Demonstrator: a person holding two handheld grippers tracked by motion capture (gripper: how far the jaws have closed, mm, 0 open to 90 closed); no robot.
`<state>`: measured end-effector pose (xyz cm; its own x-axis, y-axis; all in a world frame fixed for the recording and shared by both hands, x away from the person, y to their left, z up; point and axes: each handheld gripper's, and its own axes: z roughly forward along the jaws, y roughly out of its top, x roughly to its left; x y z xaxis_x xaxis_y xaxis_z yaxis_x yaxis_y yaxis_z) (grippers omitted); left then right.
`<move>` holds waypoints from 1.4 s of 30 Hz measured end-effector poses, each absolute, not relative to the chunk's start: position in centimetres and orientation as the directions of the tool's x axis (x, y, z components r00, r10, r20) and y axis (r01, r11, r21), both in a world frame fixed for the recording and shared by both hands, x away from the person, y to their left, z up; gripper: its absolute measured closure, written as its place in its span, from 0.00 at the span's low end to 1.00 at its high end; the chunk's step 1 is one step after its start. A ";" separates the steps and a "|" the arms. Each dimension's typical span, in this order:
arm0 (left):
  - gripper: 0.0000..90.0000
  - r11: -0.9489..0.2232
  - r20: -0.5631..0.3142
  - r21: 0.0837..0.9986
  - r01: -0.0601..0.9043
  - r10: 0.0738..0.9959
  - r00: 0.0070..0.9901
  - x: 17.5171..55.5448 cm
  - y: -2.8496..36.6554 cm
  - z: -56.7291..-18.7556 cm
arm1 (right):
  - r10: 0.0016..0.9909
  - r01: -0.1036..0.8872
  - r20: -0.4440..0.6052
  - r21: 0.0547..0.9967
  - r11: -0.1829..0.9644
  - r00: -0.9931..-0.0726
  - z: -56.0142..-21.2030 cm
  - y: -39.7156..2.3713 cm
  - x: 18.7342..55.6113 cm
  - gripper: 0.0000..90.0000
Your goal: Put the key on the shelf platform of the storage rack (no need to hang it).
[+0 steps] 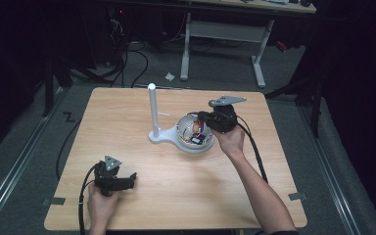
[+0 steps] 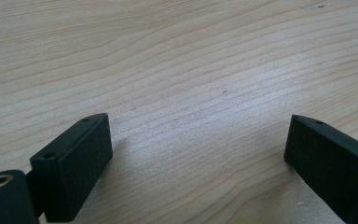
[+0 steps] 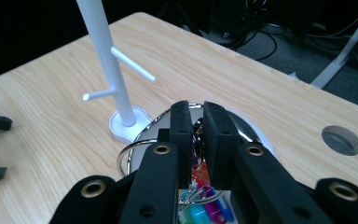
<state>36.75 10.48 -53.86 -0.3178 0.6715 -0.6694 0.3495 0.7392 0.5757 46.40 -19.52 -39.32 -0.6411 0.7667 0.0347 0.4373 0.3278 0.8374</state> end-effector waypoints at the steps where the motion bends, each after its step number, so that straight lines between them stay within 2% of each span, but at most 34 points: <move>1: 0.09 0.739 -0.669 0.576 0.350 0.672 -0.318 36.7 10.5 -53.9 | 0.769 0.441 0.034 0.835 0.329 -0.638 -39.6 -19.4 46.4 0.92; 14: 0.09 0.744 -0.672 0.570 0.348 0.666 -0.324 36.7 10.4 -53.8 | 0.770 0.448 0.030 0.828 0.339 -0.638 -41.0 -19.3 46.7 0.91; 17: 0.09 0.739 -0.669 0.576 0.350 0.672 -0.318 36.7 10.5 -53.9 | 0.766 0.463 0.012 0.802 0.376 -0.643 -42.1 -18.8 46.7 0.90; 25: 0.09 0.742 -0.671 0.573 0.348 0.668 -0.321 36.8 10.5 -53.8 | 0.770 0.510 0.037 0.770 0.384 -0.637 -44.2 -18.5 47.2 0.88; 26: 0.09 0.743 -0.671 0.571 0.349 0.668 -0.323 36.7 10.5 -53.8 | 0.768 0.507 0.035 0.770 0.388 -0.640 -44.3 -18.5 47.2 0.86; 27: 0.09 0.744 -0.672 0.570 0.348 0.666 -0.324 36.7 10.4 -53.8 | 0.770 0.516 0.042 0.765 0.385 -0.637 -44.4 -18.5 47.2 0.75; 28: 0.09 0.744 -0.672 0.570 0.348 0.666 -0.324 36.7 10.4 -53.8 | 0.770 0.516 0.042 0.765 0.385 -0.637 -44.4 -18.5 47.2 0.75; 29: 0.09 0.743 -0.671 0.571 0.349 0.668 -0.323 36.7 10.5 -53.8 | 0.771 0.518 0.046 0.766 0.380 -0.635 -44.5 -18.6 47.2 0.70; 35: 0.09 0.740 -0.669 0.576 0.347 0.671 -0.320 36.8 10.5 -53.9 | 0.787 0.513 0.048 0.782 0.353 -0.615 -44.2 -19.4 46.7 0.61; 42: 0.09 0.749 -0.674 0.566 0.344 0.661 -0.330 36.8 10.4 -53.8 | 0.800 0.492 0.038 0.805 0.330 -0.599 -43.1 -21.1 45.7 0.56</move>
